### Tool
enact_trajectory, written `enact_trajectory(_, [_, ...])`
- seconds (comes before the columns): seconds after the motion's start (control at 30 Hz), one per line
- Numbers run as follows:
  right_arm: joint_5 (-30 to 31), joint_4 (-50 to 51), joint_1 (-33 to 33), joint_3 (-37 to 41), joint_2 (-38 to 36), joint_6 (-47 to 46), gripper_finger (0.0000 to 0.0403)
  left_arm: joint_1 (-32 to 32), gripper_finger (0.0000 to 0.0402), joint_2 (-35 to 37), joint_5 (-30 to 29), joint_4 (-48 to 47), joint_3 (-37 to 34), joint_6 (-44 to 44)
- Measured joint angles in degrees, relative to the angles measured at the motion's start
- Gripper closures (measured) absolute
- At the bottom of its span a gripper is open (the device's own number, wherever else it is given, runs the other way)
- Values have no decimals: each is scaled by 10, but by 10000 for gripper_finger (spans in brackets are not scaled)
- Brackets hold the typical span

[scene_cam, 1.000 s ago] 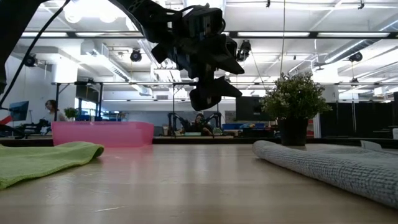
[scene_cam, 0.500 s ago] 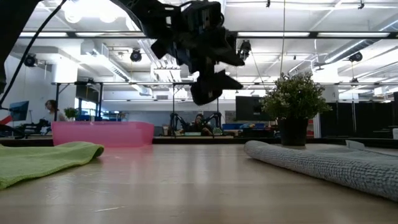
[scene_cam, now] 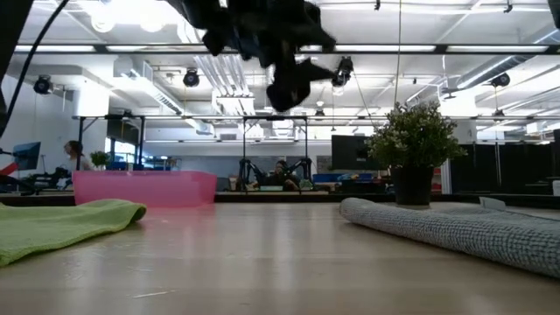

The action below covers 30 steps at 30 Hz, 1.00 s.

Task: Roll microfiber towels into tight, uniform cylinder then place into a basket
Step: Roll the blue microfiber cloth

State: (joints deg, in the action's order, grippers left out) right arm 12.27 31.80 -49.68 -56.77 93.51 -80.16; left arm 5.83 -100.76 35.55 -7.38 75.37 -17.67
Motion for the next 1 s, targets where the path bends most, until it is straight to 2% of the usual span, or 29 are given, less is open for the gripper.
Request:
enact_trajectory(0.07, [0, 3, 3, 0, 1, 64, 247, -5, 224, 22, -8, -7, 0, 5])
enact_trajectory(0.2, [-2, 14, 14, 5, 5, 160, 252, -23, 224, 70, -81, -57, 0, 39])
enact_trajectory(0.4, [-7, 0, 45, 32, 3, 236, 252, -62, 224, 140, -211, -137, -2, 60])
enact_trajectory(0.53, [-30, -37, 69, 60, 3, 294, 252, -89, 224, 171, -266, -147, -6, 31])
enact_trajectory(0.73, [-52, -104, 106, 99, 2, 360, 252, -124, 224, 191, -326, -147, -6, -12])
enact_trajectory(1.0, [-69, -161, 159, 129, 3, 436, 253, -145, 224, 185, -341, -148, -7, -40])
